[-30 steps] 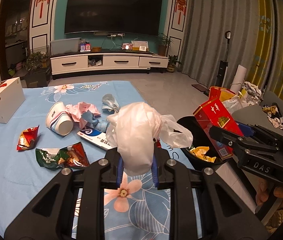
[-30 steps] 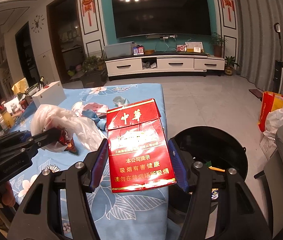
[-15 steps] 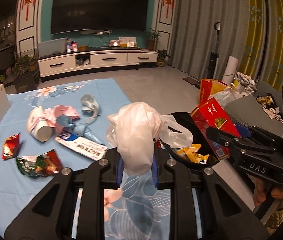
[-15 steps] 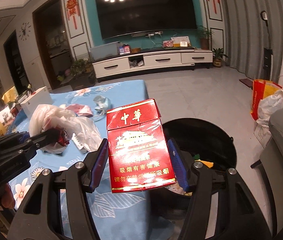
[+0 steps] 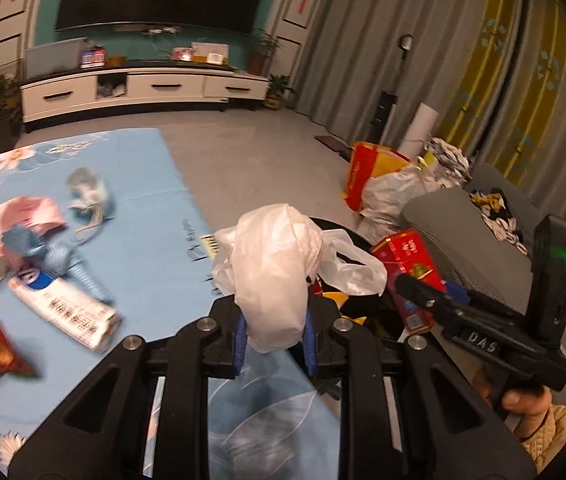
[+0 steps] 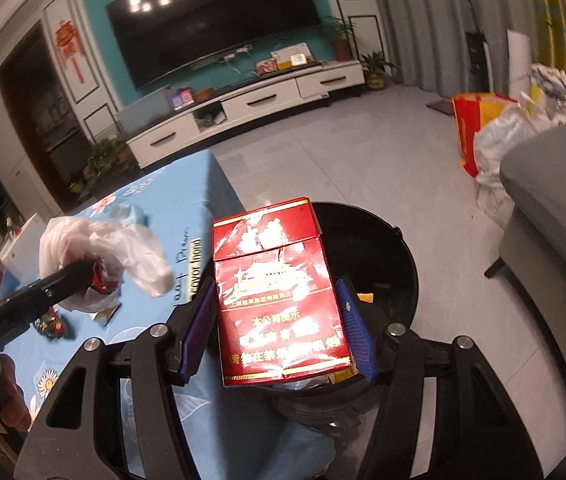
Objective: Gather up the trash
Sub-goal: 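Carry the red box and white bag over the black bin and open both tools, then move both open tools back over the remaining trash on the table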
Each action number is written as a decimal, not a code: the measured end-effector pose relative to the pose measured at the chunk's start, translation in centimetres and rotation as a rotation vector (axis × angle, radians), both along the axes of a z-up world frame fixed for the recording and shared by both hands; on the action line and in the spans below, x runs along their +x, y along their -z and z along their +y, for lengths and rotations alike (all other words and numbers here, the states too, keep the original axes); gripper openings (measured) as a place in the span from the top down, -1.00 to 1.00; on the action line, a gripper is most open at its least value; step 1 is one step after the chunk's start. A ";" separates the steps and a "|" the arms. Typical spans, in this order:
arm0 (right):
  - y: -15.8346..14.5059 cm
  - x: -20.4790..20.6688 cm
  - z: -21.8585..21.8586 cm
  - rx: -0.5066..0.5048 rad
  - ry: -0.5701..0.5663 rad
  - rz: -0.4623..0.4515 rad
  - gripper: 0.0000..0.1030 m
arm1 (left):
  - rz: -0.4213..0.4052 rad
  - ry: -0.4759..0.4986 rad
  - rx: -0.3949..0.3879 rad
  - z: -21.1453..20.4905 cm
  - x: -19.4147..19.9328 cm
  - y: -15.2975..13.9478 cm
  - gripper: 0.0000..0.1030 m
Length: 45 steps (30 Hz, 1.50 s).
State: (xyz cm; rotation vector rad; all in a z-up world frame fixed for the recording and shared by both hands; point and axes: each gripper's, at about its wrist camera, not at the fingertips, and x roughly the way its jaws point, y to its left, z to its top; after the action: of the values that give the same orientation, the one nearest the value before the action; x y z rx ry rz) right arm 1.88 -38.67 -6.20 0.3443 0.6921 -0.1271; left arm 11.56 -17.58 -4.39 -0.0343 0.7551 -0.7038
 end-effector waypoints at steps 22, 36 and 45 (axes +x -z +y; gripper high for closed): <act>2.8 1.3 -3.8 -0.009 0.143 0.094 -0.49 | 0.011 0.042 0.072 -4.8 2.4 2.8 -0.62; 0.6 0.0 5.1 -0.019 -0.061 0.117 -0.52 | 0.070 -0.200 0.229 10.3 -5.9 4.6 -0.88; -0.5 1.2 13.9 -0.100 -0.249 0.143 -0.52 | 0.046 -0.334 0.178 17.4 -9.7 3.1 -0.89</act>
State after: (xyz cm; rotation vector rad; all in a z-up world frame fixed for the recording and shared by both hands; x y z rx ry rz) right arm 3.07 -24.73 -5.72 0.1516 0.8608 0.0508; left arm 1.82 -0.14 -7.51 -0.0138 0.8293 -0.3182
